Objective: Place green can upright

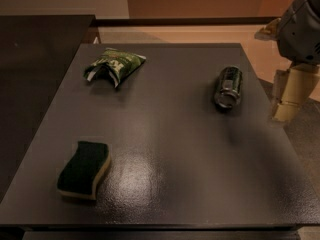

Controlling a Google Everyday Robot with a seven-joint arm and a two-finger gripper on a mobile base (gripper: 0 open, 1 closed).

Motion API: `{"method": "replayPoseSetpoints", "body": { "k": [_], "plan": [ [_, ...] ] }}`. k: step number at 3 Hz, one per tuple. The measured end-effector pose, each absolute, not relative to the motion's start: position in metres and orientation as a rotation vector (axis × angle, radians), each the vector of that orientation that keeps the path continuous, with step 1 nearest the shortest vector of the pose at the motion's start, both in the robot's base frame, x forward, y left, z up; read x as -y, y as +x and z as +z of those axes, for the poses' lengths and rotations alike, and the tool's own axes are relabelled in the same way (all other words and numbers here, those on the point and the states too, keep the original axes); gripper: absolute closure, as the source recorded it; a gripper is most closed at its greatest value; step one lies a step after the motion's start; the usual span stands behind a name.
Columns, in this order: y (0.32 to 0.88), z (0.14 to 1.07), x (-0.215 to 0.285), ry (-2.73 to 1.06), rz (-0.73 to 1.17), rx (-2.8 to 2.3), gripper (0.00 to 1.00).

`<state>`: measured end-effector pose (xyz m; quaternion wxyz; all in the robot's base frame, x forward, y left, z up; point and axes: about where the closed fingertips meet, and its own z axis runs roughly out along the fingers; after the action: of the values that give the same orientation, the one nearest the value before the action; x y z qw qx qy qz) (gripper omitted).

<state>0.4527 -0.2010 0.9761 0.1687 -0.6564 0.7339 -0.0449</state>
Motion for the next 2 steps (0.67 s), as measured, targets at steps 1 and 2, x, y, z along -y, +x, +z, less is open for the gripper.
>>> {"method": "replayPoseSetpoints", "body": {
  "k": [1,2],
  "plan": [
    [0.472,0.972,0.191,-1.962,-0.174,-1.949,0.00],
    [0.498,0.965,0.184,-2.074,-0.237,-1.799,0.00]
  ]
}}
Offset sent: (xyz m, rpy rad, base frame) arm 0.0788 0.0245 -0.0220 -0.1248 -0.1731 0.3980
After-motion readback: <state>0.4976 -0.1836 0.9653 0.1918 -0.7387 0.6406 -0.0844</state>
